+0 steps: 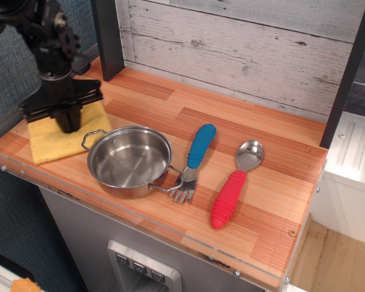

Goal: Place the napkin to the left of the pot

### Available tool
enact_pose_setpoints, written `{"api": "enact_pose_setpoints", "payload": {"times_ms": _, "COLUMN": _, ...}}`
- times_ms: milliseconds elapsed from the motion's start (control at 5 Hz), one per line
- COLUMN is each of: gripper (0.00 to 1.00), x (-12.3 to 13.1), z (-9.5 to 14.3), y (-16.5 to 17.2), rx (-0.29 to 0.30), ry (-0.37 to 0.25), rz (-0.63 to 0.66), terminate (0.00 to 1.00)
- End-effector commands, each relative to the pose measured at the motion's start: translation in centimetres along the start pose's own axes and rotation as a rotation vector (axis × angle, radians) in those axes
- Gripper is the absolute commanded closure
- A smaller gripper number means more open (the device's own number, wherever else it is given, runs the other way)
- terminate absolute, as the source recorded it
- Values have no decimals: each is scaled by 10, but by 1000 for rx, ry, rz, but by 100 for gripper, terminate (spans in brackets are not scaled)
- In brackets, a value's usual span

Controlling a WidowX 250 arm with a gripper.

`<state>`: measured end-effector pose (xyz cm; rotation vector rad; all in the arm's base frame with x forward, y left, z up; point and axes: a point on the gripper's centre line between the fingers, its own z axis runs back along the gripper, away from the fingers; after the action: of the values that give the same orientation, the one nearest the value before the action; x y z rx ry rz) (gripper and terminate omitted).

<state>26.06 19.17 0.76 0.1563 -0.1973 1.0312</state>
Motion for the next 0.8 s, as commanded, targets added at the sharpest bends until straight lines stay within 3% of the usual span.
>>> {"api": "enact_pose_setpoints", "payload": {"times_ms": 0, "gripper": 100, "x": -11, "z": 1, "y": 21, "rx": 24, "ry": 34, "rz": 44, "terminate": 0}}
{"api": "enact_pose_setpoints", "payload": {"times_ms": 400, "gripper": 100, "x": 0, "z": 16, "y": 17, "rx": 17, "ry": 41, "rz": 77, "terminate": 0}}
{"api": "enact_pose_setpoints", "payload": {"times_ms": 600, "gripper": 0, "x": 5, "z": 28, "y": 15, "rx": 2, "ry": 34, "rz": 104, "terminate": 0}}
